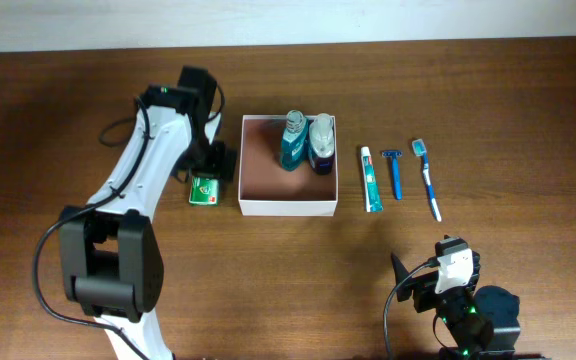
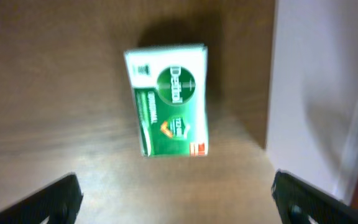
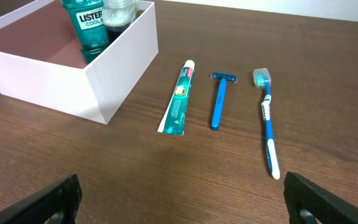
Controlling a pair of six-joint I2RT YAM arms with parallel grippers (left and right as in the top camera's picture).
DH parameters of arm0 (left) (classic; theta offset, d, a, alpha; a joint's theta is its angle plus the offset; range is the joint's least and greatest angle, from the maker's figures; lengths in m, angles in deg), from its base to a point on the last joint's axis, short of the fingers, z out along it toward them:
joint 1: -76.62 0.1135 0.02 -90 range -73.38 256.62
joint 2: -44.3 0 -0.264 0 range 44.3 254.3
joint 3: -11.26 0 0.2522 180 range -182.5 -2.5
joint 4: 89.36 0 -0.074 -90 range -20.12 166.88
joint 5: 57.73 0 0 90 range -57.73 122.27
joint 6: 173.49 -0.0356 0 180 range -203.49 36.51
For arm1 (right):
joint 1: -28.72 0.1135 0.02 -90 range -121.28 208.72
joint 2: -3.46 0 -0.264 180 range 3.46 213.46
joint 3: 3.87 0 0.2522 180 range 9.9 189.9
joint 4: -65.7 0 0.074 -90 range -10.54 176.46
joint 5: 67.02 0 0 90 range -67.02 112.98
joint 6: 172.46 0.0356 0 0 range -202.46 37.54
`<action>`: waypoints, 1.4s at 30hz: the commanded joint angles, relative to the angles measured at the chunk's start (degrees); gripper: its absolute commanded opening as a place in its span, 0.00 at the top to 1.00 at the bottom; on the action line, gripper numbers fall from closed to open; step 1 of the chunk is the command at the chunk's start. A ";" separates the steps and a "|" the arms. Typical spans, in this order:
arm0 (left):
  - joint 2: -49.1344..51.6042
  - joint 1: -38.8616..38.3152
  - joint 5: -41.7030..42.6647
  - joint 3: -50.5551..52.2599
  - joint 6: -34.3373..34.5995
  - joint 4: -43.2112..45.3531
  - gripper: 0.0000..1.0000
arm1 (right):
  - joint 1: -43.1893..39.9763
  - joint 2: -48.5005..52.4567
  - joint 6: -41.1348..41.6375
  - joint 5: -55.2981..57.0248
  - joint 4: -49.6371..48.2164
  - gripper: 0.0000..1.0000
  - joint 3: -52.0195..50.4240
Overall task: Pack container
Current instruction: 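Grasp the green Dettol soap bar with the left gripper, then lower the Dettol bar into the box and release it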
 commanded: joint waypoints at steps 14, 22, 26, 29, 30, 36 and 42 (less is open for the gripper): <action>7.08 2.38 3.04 9.14 0.11 11.80 0.18 | -0.42 -0.44 0.48 0.28 0.04 0.01 -0.33; 7.21 2.49 2.97 8.44 0.11 11.26 0.61 | -0.42 -0.44 0.48 0.28 0.04 0.01 -0.33; 7.21 2.62 2.10 2.56 0.11 4.24 0.69 | -0.42 -0.44 0.48 0.28 0.04 0.01 -0.33; 7.21 2.60 0.94 -5.95 0.11 -3.41 0.70 | -0.42 -0.44 0.48 0.28 0.07 0.01 -0.33; 7.21 2.60 0.85 -9.35 0.13 -6.14 0.70 | -0.42 -0.44 0.48 0.28 0.04 0.01 -0.33; 7.21 1.62 4.46 -30.56 0.28 -19.74 0.70 | -0.42 -0.44 0.48 0.28 0.07 0.01 -0.33; 7.28 -1.88 8.79 -36.76 5.81 -20.70 0.69 | -0.42 -0.44 0.48 0.28 0.04 0.01 -0.33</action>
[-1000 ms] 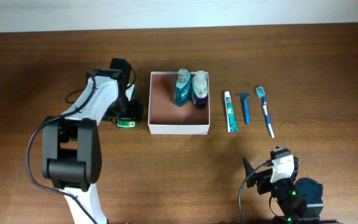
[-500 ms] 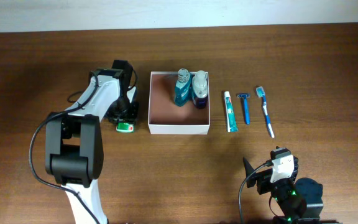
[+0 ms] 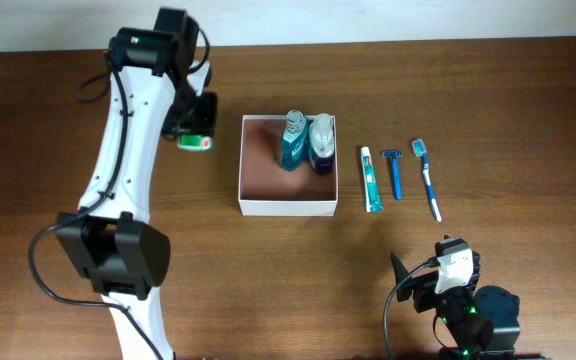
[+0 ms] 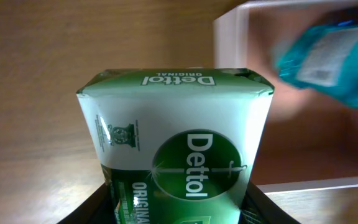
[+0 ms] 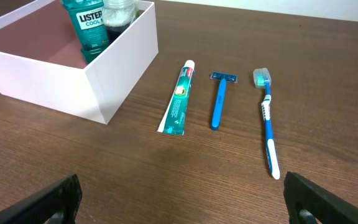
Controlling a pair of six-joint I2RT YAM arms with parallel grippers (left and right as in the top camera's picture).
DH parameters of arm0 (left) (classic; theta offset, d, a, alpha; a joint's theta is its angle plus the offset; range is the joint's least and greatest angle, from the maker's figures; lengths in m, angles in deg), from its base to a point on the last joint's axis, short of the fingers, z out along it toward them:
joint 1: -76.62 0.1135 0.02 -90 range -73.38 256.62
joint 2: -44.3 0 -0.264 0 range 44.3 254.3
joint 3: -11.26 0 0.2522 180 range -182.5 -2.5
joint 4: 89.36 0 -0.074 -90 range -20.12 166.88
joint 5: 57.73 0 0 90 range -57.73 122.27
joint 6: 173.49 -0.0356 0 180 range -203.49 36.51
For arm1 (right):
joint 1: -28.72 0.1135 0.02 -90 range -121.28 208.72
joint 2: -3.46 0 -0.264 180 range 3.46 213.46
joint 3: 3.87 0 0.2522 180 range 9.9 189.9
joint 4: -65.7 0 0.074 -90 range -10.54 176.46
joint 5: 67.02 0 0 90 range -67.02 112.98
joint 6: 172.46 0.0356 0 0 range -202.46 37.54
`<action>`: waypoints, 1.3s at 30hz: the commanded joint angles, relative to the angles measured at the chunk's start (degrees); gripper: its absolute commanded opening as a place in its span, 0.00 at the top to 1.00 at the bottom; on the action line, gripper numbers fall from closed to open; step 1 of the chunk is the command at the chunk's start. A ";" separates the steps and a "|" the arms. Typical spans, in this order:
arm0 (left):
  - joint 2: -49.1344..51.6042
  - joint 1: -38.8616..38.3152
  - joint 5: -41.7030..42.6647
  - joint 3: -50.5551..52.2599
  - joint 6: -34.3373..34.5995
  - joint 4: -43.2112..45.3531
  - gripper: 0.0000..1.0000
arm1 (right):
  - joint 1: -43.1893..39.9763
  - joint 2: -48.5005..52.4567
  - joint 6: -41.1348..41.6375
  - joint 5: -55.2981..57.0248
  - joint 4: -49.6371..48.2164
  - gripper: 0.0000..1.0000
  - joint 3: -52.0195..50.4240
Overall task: Pack container
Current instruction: 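Lower the Dettol bar into the box and release it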
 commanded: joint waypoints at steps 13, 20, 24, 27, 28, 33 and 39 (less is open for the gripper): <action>9.09 -11.17 3.37 3.41 10.47 11.37 0.68 | -0.42 -0.44 0.46 0.28 0.07 0.01 -0.33; 12.26 -11.04 3.32 3.41 11.30 12.52 0.50 | -0.42 -0.44 0.46 0.28 0.04 0.01 -0.33; 12.20 -11.04 3.37 2.23 11.30 11.76 0.00 | -0.42 -0.44 0.46 0.28 0.04 0.01 -0.33; 12.20 -10.91 3.34 -0.90 11.21 7.63 0.01 | -0.42 -0.44 0.46 0.28 0.04 0.01 -0.33; 12.20 -10.75 3.37 -2.47 10.69 5.86 0.01 | -0.42 -0.44 0.46 0.28 0.04 0.01 -0.33; 12.20 -9.73 2.49 -14.21 6.91 -4.81 0.01 | -0.42 -0.44 0.46 0.28 0.04 0.01 -0.33; 6.73 -8.74 0.00 -21.73 3.26 -7.96 0.01 | -0.42 -0.44 0.46 0.28 0.04 0.01 -0.33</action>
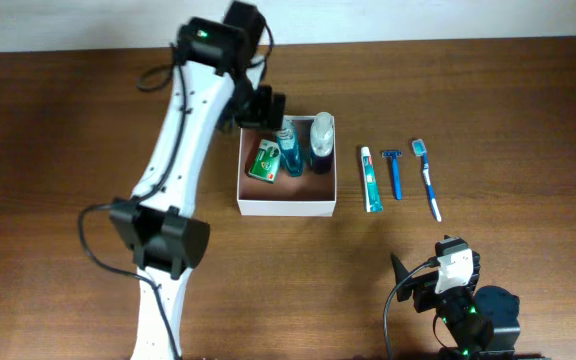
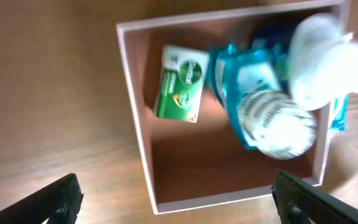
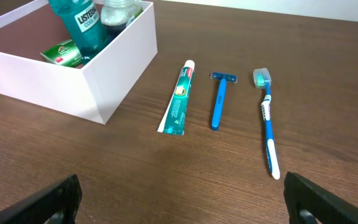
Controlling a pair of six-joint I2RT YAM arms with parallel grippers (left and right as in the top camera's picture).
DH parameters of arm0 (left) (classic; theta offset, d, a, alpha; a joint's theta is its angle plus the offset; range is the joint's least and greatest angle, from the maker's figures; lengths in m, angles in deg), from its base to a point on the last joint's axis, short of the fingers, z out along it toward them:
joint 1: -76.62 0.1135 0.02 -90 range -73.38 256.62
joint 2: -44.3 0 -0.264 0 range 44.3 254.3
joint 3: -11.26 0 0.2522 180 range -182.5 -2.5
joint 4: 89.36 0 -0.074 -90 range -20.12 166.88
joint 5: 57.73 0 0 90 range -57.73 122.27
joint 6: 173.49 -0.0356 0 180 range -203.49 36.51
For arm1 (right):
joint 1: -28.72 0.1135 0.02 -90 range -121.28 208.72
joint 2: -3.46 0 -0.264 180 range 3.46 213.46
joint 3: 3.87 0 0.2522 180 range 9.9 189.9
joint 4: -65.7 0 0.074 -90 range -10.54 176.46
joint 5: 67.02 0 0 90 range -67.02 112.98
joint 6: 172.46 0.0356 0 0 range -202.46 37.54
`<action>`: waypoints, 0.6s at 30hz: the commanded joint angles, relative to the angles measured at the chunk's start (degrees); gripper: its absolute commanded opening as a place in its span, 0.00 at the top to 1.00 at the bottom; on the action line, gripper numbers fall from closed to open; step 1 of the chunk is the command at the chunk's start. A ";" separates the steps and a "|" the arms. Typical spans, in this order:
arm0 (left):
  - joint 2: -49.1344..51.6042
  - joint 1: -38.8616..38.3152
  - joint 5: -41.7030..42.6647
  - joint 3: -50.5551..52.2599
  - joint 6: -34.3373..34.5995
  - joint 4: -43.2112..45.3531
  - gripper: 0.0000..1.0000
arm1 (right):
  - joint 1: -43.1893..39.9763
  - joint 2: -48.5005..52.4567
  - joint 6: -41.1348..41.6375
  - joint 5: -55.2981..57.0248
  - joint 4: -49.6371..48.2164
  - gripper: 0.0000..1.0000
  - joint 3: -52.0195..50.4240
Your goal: Pack container
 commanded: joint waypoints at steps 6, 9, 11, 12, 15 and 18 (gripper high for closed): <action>-13.97 0.90 -8.37 -1.66 -4.98 -0.44 0.01 | -0.42 -0.44 0.48 0.28 0.04 0.01 -0.33; -18.93 0.90 -12.35 -1.42 -5.25 -0.42 0.01 | -0.42 -0.44 0.48 0.28 0.04 0.01 -0.33; -22.10 1.01 -13.42 -1.33 -5.22 -0.42 0.01 | -0.42 -0.44 0.50 0.22 -0.02 0.01 -0.33; -23.74 1.03 -13.60 -1.33 -5.22 -0.42 0.00 | -0.42 -0.44 0.55 -0.52 -0.07 0.01 -0.33; -28.02 1.55 -13.60 -1.33 -5.22 -0.42 0.01 | -0.37 -0.44 0.94 -6.40 -0.55 0.01 -0.33; -32.83 2.21 -13.62 -1.33 -5.25 -0.42 0.00 | -0.37 -0.44 6.82 -12.09 -4.22 0.01 -0.33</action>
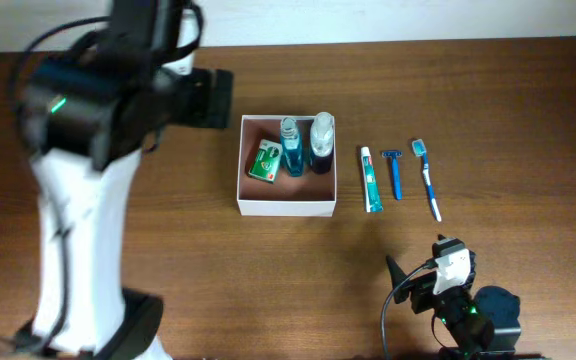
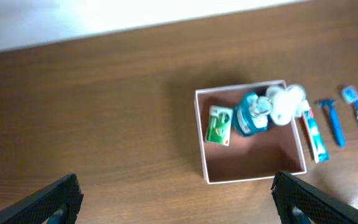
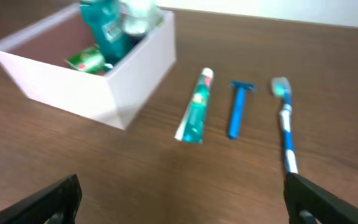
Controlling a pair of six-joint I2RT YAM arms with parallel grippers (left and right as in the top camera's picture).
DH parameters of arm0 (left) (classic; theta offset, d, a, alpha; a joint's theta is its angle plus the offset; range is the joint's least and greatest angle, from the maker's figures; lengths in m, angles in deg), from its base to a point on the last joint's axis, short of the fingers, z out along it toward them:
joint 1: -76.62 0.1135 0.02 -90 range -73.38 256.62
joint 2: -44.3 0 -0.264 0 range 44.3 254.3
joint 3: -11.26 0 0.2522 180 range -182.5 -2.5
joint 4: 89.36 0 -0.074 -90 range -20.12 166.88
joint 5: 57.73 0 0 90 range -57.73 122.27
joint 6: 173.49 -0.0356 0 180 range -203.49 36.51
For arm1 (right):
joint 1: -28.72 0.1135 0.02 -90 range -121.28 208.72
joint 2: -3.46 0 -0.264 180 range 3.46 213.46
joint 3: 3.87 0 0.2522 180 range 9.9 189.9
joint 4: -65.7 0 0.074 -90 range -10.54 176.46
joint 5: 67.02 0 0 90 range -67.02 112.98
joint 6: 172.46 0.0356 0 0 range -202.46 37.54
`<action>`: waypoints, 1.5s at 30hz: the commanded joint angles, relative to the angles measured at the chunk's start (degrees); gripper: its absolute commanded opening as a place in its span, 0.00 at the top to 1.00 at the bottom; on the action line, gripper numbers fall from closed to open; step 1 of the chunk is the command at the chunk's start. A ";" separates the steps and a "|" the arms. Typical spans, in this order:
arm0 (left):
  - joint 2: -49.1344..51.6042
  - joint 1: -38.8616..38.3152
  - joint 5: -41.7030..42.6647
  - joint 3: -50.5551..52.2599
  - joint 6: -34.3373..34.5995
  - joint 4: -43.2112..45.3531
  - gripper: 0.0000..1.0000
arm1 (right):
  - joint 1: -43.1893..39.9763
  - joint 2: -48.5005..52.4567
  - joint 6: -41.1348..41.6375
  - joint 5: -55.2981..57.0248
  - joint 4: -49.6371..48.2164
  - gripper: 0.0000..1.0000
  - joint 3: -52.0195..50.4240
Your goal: Pack container
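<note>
The white box (image 1: pixel 288 208) holds a green Dettol soap packet (image 1: pixel 265 160), a teal Listerine bottle (image 1: pixel 291 150) and a white-capped bottle (image 1: pixel 320 140). On the table to its right lie a toothpaste tube (image 1: pixel 370 180), a blue razor (image 1: pixel 395 172) and a toothbrush (image 1: pixel 427 180). My left gripper (image 2: pixel 176 202) is open and empty, raised high above the table left of the box (image 2: pixel 252 177). My right gripper (image 3: pixel 179 202) is open and empty, low at the near edge, facing the toothpaste (image 3: pixel 194 106).
The left arm (image 1: pixel 78 180) looms large over the left side of the overhead view and hides the table under it. The right arm's base (image 1: pixel 458 310) sits at the near right. A pale wall strip (image 2: pixel 104 18) borders the far table edge.
My left gripper, just above the box before, is now raised far higher, so its view takes in the whole box. The right wrist view has shifted slightly. The soap stays in the box.
First my left gripper was open over the soap packet on the table left of the box. Then it was shut on the packet, held up beside the box. Later the packet lay inside the box with the gripper open above it, and now the gripper is high up.
</note>
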 commanded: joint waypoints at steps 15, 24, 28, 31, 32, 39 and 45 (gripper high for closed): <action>-21.27 1.11 -1.46 -0.63 -0.94 -0.15 0.01 | -0.35 27.34 18.34 -3.65 4.00 0.01 26.58; -25.86 1.11 -1.46 -0.63 -0.94 -0.15 0.01 | 2.86 61.79 13.51 6.75 10.64 0.01 46.23; -27.04 1.11 -1.46 -0.63 -0.94 -0.15 0.01 | 6.34 75.43 13.55 4.72 11.39 0.01 53.53; -27.67 1.11 -1.46 -0.63 -0.94 -0.15 0.00 | 8.11 83.32 14.16 -0.59 10.91 0.01 56.74; -27.80 1.11 -1.46 -0.63 -0.94 -0.15 0.01 | 8.33 85.05 14.23 -1.44 9.97 0.01 57.09; -27.80 1.11 -1.49 -0.63 -0.94 -0.15 0.01 | 8.72 94.40 22.23 7.06 3.67 0.05 57.44; -27.80 1.11 -1.46 -0.63 -0.94 -0.15 0.01 | 9.70 100.69 22.21 12.92 -0.07 0.11 57.44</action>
